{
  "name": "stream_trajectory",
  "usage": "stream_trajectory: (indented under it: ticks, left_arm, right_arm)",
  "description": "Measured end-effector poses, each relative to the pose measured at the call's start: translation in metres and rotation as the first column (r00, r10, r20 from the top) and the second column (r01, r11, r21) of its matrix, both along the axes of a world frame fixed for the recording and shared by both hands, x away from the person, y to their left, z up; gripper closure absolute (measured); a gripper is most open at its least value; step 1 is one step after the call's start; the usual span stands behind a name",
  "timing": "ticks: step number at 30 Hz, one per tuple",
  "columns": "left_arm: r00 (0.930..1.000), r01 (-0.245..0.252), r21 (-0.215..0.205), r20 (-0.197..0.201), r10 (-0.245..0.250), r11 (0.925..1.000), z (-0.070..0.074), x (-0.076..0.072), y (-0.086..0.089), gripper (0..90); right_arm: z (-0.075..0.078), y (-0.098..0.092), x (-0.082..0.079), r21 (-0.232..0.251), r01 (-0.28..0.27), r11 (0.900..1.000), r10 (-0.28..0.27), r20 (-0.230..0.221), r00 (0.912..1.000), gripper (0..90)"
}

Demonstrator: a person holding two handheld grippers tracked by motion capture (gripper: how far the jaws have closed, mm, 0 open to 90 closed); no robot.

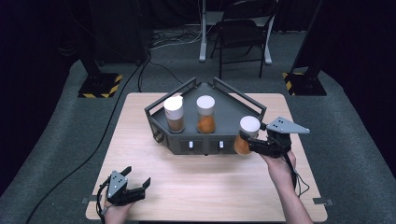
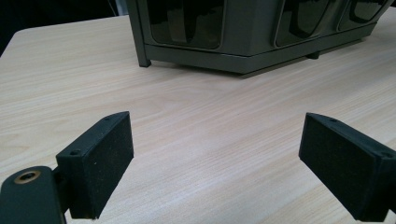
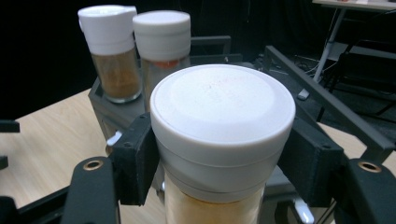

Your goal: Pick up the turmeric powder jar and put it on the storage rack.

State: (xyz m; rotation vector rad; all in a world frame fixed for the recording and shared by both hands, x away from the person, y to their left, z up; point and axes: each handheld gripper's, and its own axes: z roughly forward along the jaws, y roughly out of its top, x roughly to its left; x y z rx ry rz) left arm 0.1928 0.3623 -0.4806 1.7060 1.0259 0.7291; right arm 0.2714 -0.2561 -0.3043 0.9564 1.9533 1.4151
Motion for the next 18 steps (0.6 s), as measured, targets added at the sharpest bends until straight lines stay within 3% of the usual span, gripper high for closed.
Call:
stream_trajectory:
  ticks: [10, 18]
  left_arm:
    - [1.0000, 0.002, 0.000, 0.001, -0.002, 1.0000, 0.000, 0.000, 0.000, 10.2]
    - [1.0000, 0.003, 0.000, 0.002, -0.003, 1.0000, 0.000, 0.000, 0.000, 10.2]
  right_arm:
    - [0.021, 0.019, 0.015, -0.019, 0.008, 1.000, -0.008, 0.021, 0.9997, 33.2]
    - [0.026, 0.028, 0.024, -0.024, 0.039, 0.999, -0.038, 0.032, 0.9987, 33.2]
